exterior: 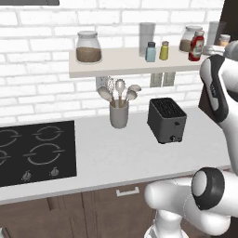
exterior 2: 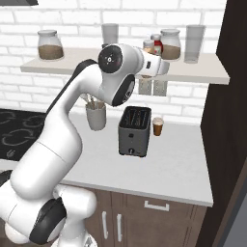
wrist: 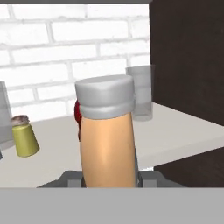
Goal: Put the shaker and condiment bottle from the counter next to their counterparts in the cabinet.
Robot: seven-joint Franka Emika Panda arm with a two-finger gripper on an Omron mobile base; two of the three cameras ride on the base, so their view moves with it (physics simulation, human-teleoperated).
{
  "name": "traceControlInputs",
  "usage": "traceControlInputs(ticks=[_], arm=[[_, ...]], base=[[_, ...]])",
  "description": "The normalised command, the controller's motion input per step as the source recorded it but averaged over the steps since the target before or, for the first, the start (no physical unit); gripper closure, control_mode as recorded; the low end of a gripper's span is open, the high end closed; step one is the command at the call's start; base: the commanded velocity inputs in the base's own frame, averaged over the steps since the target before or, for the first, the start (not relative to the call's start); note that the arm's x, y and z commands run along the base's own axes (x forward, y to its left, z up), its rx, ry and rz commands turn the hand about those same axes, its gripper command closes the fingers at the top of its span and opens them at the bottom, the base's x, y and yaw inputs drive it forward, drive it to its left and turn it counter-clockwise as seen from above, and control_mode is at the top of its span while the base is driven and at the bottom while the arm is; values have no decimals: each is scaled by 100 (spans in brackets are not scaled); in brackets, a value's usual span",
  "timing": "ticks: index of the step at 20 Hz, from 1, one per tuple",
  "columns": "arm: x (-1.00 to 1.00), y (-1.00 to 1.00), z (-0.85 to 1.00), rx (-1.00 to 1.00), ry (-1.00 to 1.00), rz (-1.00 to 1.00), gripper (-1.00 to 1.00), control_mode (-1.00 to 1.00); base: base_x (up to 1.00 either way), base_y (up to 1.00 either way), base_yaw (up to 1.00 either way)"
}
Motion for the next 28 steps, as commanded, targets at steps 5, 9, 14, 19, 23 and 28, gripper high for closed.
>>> traceControlInputs(ticks=[5, 9, 14, 19, 23, 28], arm=[[43, -27, -4, 0, 0, 0, 100, -100], [39, -8, -9, 0, 0, 0, 100, -100], [25, -1, -13, 0, 0, 0, 100, -100], [15, -2, -10, -1, 0, 0, 100, -100], [18, 3, -7, -5, 0, 0, 100, -100], [34, -3, 0, 0, 0, 0, 100, -100]], base=[[0, 0, 0], [0, 0, 0], [0, 0, 0], [0, 0, 0], [0, 0, 0], [0, 0, 0]])
